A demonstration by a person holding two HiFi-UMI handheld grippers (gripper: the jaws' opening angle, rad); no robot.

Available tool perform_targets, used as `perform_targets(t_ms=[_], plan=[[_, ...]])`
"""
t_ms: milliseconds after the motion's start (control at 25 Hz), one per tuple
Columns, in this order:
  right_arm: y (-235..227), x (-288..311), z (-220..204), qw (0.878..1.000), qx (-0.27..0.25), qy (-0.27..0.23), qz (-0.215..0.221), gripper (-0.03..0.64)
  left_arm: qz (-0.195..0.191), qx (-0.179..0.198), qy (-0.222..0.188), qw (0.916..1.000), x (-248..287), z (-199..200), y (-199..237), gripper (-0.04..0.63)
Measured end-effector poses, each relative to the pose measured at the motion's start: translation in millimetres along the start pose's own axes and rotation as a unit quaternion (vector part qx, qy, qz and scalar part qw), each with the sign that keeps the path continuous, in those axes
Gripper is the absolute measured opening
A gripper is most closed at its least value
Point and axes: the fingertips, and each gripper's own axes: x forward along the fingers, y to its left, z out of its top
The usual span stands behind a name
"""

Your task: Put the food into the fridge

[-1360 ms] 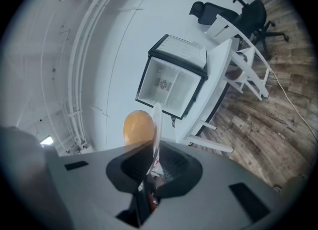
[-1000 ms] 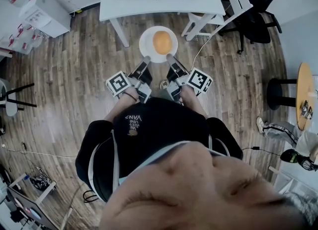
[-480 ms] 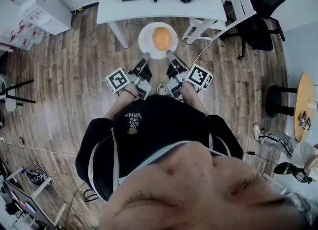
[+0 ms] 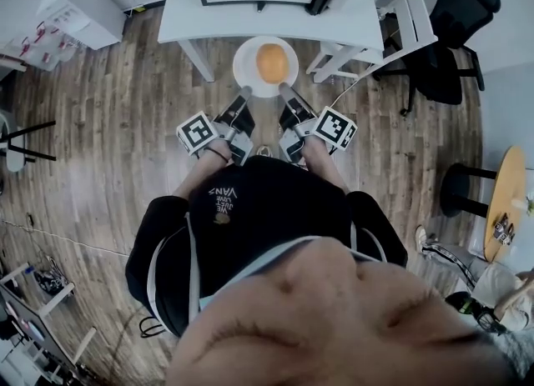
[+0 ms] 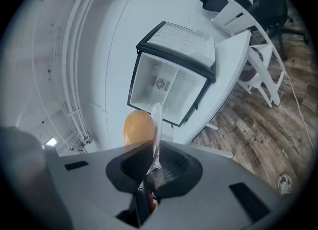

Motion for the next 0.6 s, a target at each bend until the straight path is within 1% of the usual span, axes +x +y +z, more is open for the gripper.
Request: perform_targets(t_ms=[120,280,440,600], plan=[[-7,3,13,1.000,0.000,0.012,-0.002,0.041,0.001,-0.004,-0.013,0.9999,14,0,1,0.023],[-18,4,26,0.999,-0.009,0.029,-0.018,0.041,0.008,-0.002,-0.027,0.9996,24,1,4,0.023],[-18,12,36,0.999,-0.001,0.036,0.009,0.041,0.008,0.002,-0.036,0.9993,36,2,9,0.023],[-25,19,40,0.999,-0.001,0.042,0.003,0.041,0.015,-0.003,-0.043,0.9990,41,7,14,0.023]])
